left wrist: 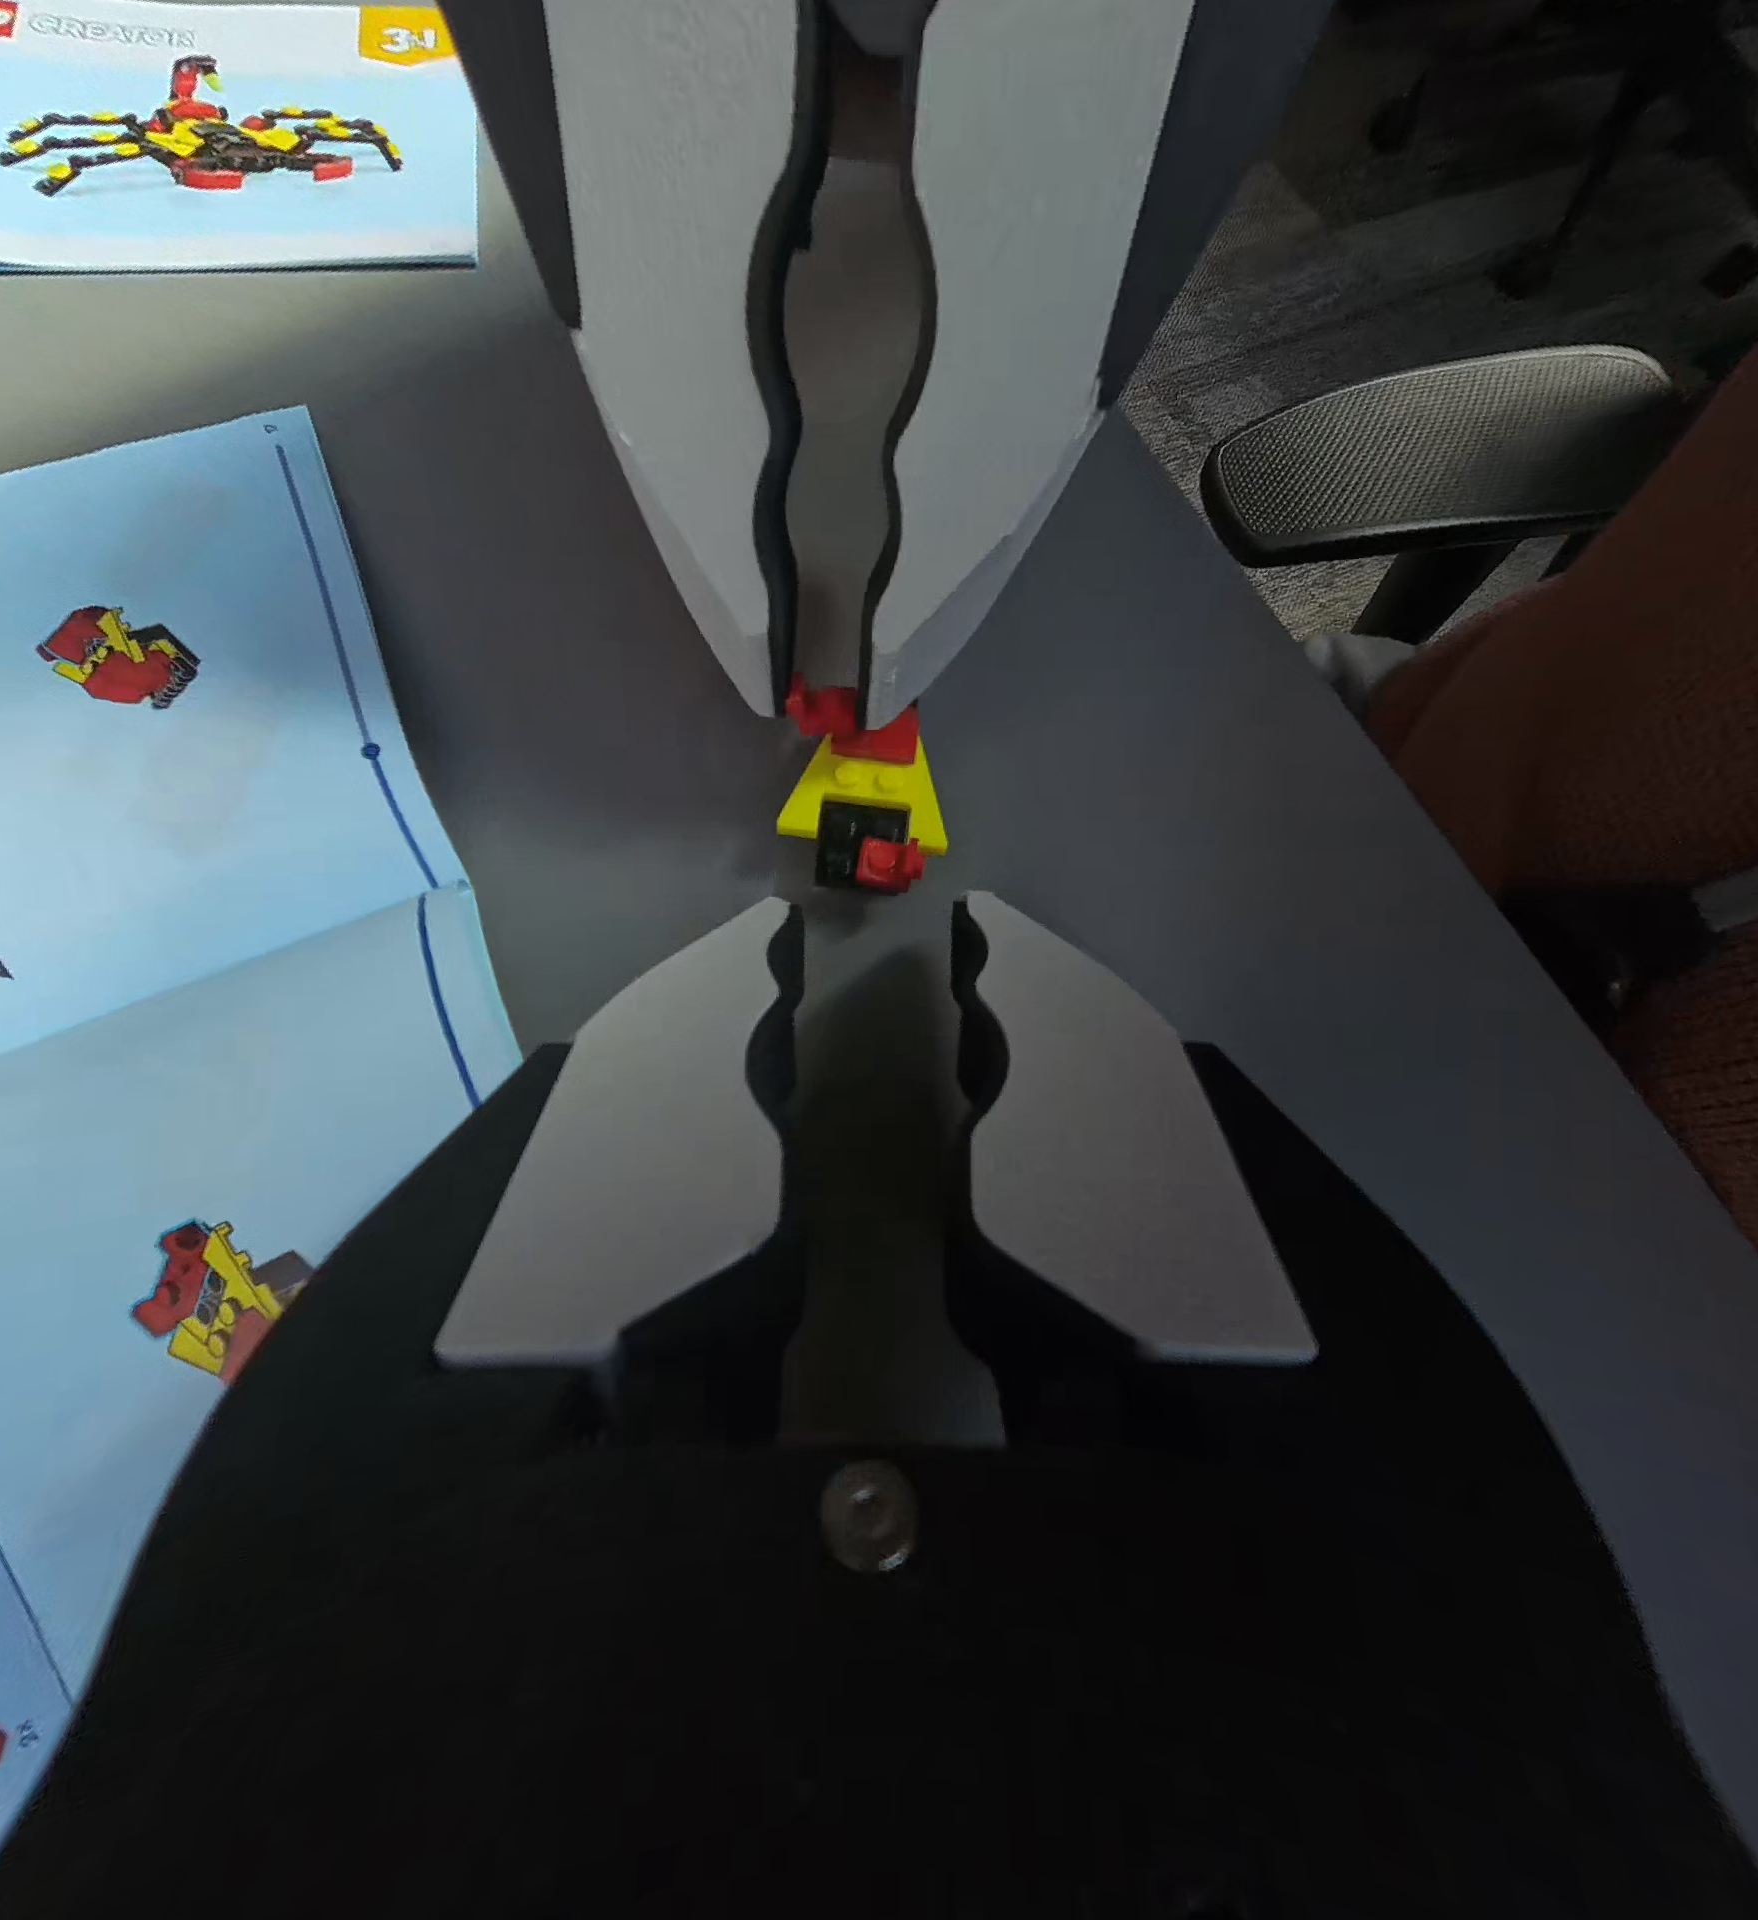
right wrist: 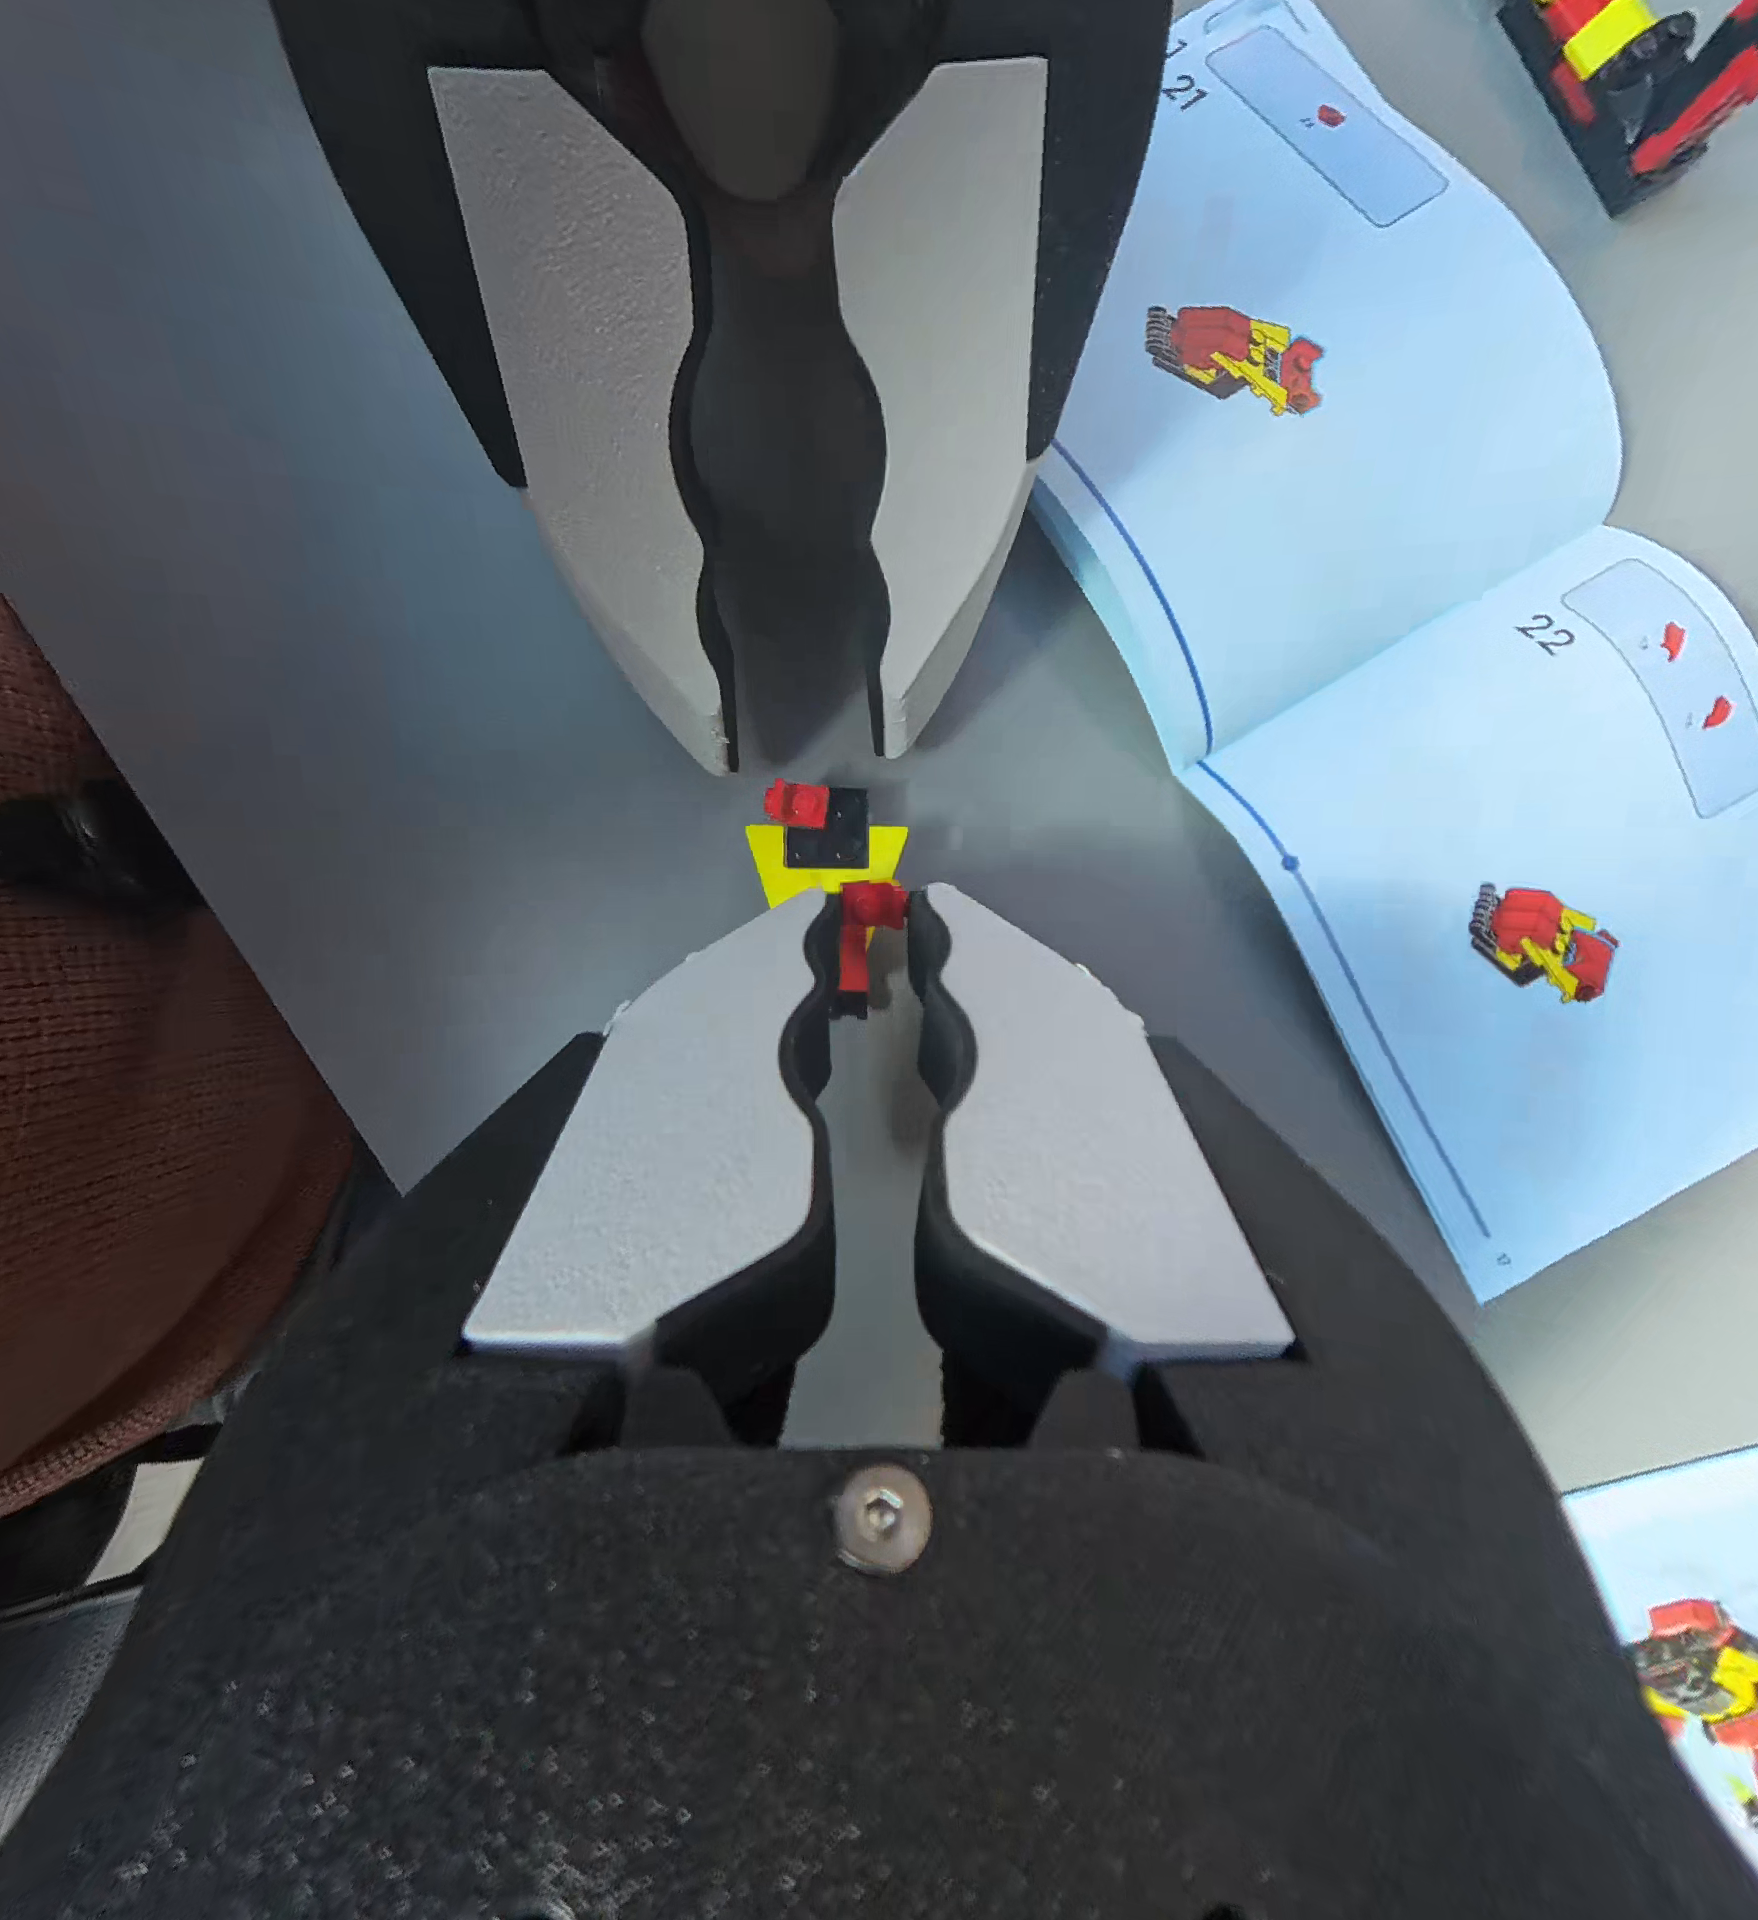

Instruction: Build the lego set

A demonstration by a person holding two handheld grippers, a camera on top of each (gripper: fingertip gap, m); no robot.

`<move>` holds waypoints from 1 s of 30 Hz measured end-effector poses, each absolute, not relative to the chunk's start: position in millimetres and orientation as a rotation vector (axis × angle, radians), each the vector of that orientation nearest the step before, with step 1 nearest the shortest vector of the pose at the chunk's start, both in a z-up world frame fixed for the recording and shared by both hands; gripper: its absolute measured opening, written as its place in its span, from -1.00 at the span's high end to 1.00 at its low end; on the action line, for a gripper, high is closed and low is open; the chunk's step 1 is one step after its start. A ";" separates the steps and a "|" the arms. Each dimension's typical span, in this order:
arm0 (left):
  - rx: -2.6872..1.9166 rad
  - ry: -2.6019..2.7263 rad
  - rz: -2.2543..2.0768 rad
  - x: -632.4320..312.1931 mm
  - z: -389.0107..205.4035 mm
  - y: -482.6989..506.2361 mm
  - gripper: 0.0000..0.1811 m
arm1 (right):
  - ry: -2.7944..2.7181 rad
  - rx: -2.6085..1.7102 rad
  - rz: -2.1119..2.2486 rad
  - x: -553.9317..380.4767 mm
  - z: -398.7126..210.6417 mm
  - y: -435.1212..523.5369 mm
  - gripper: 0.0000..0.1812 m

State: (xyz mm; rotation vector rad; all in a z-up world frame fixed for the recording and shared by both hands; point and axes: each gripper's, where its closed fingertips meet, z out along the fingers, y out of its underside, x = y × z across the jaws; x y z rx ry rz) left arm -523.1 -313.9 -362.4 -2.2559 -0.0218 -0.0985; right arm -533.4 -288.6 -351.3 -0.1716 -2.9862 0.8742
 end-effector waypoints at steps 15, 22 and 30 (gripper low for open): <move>-1.820 -0.918 -0.671 -526.1 -345.0 -316.0 0.85 | -2.815 -0.138 1.108 -523.4 -356.0 -285.1 0.87; -1.730 -1.067 -0.815 -524.2 -349.8 -303.9 0.94 | -2.722 -0.250 1.312 -524.8 -356.0 -274.8 0.88; -1.734 -1.145 -0.888 -517.9 -352.8 -288.5 0.94 | -2.668 -0.314 1.304 -534.0 -346.3 -258.8 0.87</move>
